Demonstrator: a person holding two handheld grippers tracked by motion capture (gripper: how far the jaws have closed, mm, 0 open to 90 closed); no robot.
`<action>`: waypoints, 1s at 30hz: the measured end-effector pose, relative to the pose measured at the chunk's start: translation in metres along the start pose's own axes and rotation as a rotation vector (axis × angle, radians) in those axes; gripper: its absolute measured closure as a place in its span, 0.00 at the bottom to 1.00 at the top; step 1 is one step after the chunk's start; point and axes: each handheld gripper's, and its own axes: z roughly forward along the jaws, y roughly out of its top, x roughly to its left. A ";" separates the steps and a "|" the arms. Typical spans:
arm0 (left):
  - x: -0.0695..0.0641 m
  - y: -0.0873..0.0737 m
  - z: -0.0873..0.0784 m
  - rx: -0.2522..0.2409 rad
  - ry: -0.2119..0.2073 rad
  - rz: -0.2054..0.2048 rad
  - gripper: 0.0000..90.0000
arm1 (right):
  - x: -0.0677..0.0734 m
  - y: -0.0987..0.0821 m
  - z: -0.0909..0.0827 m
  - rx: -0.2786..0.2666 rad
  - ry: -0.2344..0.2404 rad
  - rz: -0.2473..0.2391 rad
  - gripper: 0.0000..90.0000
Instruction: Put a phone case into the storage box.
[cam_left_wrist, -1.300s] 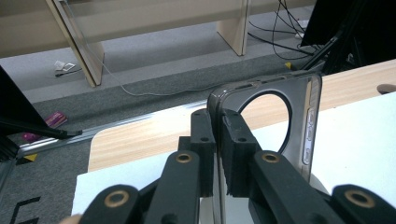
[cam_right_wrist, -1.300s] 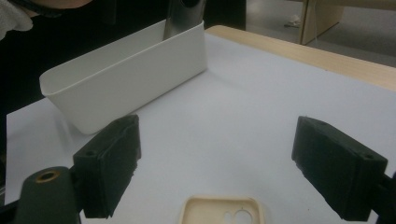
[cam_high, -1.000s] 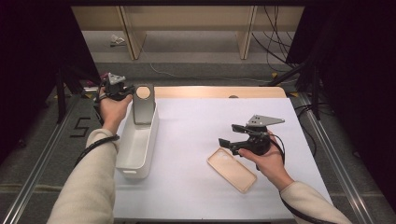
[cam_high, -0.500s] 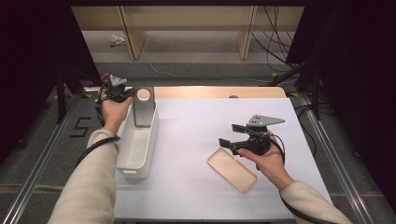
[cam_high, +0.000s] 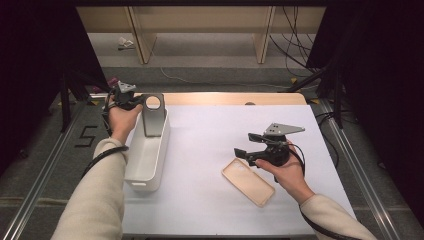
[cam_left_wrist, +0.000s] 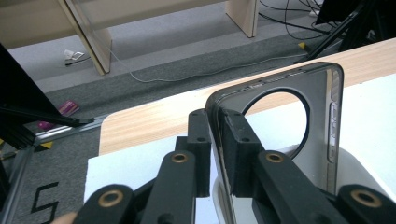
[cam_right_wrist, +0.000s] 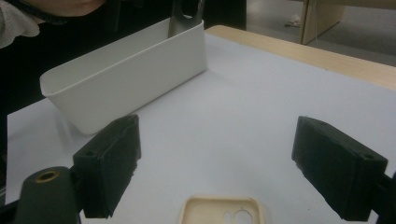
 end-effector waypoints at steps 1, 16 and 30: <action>0.000 0.000 0.000 -0.001 0.003 0.000 0.88 | 0.000 0.000 0.000 0.000 0.000 0.000 0.18; -0.003 -0.001 -0.003 0.009 0.019 -0.018 0.67 | 0.000 0.000 0.000 0.002 -0.002 0.000 0.18; -0.008 -0.003 -0.040 -0.010 -0.028 -0.058 0.24 | -0.003 0.000 -0.002 0.001 -0.015 0.008 0.18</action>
